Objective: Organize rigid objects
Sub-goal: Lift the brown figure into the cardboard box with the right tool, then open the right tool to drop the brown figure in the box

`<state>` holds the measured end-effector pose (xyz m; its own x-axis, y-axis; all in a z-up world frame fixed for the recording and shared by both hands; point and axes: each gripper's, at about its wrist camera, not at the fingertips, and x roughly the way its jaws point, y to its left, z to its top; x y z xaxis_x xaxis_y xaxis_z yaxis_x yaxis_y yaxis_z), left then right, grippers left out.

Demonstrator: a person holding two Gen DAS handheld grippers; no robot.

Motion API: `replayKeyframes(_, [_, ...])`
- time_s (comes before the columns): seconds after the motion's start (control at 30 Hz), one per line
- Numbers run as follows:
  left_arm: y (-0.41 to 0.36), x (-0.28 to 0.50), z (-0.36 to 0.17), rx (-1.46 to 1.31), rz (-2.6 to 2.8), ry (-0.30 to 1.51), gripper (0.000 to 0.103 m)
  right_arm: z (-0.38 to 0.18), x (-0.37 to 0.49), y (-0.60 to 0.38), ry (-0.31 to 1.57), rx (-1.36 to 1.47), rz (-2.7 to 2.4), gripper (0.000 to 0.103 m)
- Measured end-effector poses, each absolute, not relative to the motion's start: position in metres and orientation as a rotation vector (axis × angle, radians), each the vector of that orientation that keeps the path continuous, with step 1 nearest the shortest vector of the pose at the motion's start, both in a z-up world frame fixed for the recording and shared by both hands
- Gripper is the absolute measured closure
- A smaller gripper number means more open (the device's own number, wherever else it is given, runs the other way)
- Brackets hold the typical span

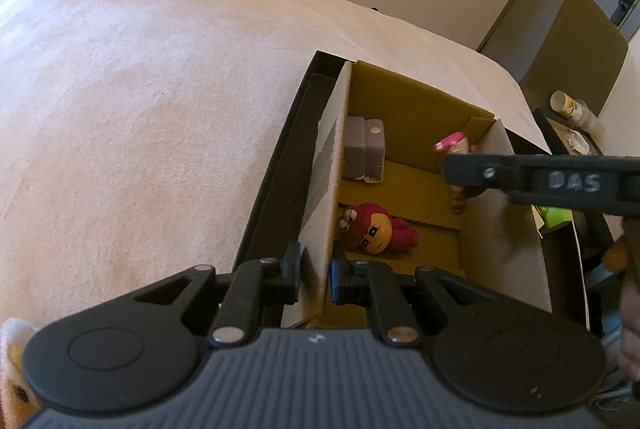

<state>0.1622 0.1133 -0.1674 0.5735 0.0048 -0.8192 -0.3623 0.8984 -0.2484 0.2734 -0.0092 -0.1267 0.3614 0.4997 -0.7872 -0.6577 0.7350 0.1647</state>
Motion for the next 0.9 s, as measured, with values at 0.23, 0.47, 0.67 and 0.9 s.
replayKeyframes(0.23, [0.115,0.161,-0.168,-0.429,0.218,0.936,0.09,-0.138,0.271,0.004,0.969,-0.248,0.748,0.068])
replayKeyframes(0.47, [0.117,0.161,-0.168,-0.438,0.214,0.933,0.089,-0.147,0.273,0.017,0.99,-0.294,0.743,0.068])
replayKeyframes(0.67, [0.117,0.16,-0.168,-0.441,0.213,0.932,0.089,-0.156,0.275,0.024,1.016,-0.315,0.736,0.068])
replayKeyframes(0.9, [0.117,0.161,-0.168,-0.443,0.213,0.932,0.089,-0.156,0.275,0.023,1.001,-0.304,0.736,0.067])
